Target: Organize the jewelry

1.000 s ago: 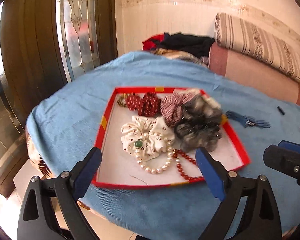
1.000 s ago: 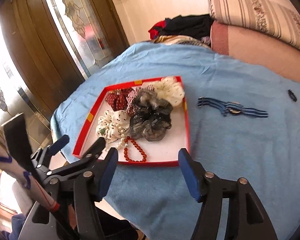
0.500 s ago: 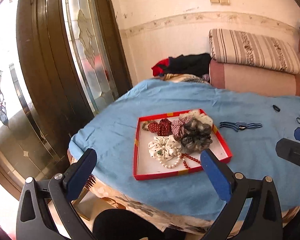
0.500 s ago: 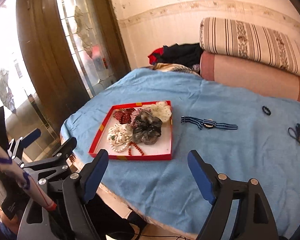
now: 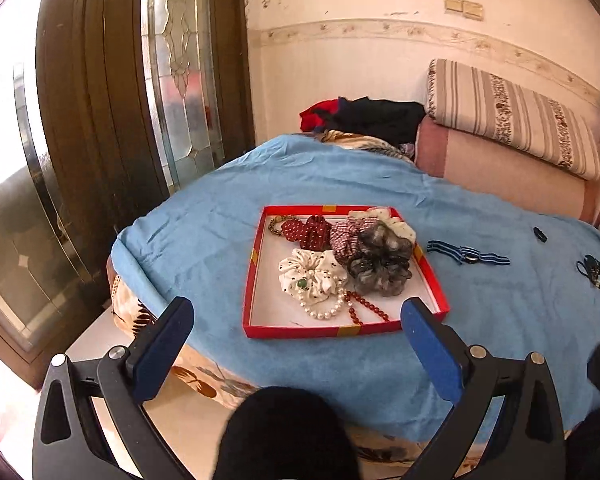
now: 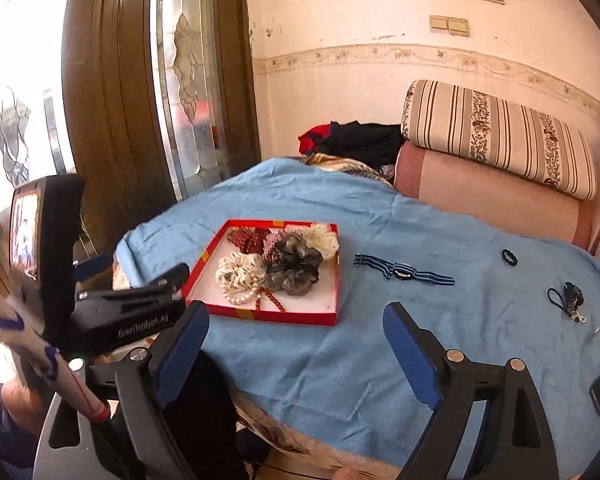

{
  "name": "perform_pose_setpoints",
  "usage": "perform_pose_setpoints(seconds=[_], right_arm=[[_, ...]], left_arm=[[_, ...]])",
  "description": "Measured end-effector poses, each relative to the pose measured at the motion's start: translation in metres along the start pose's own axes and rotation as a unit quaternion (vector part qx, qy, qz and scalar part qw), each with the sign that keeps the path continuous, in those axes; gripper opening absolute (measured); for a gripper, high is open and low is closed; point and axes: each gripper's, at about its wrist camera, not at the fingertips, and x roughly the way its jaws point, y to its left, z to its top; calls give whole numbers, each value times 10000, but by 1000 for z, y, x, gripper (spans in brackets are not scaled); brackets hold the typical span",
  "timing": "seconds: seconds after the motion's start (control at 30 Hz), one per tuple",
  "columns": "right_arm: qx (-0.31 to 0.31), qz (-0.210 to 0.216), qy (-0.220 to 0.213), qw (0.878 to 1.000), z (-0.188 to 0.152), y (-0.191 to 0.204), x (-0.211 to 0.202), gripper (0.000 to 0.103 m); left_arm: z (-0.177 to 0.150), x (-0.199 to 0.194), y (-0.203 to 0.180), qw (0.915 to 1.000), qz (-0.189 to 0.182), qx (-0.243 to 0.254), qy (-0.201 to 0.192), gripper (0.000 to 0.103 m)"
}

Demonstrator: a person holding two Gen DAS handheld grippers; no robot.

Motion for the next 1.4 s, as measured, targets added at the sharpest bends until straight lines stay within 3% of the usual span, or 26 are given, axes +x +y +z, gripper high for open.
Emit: perform_pose_setpoints(seconds=[0.6, 1.4], right_arm=[[-116, 59, 628, 9979, -3, 5, 57, 92], [-48, 128, 807, 9966, -5, -2, 69, 92]], left_arm=[[3, 53, 14, 9989, 211, -118, 403, 103], [-2, 65, 7, 9979, 341, 98, 542, 103]])
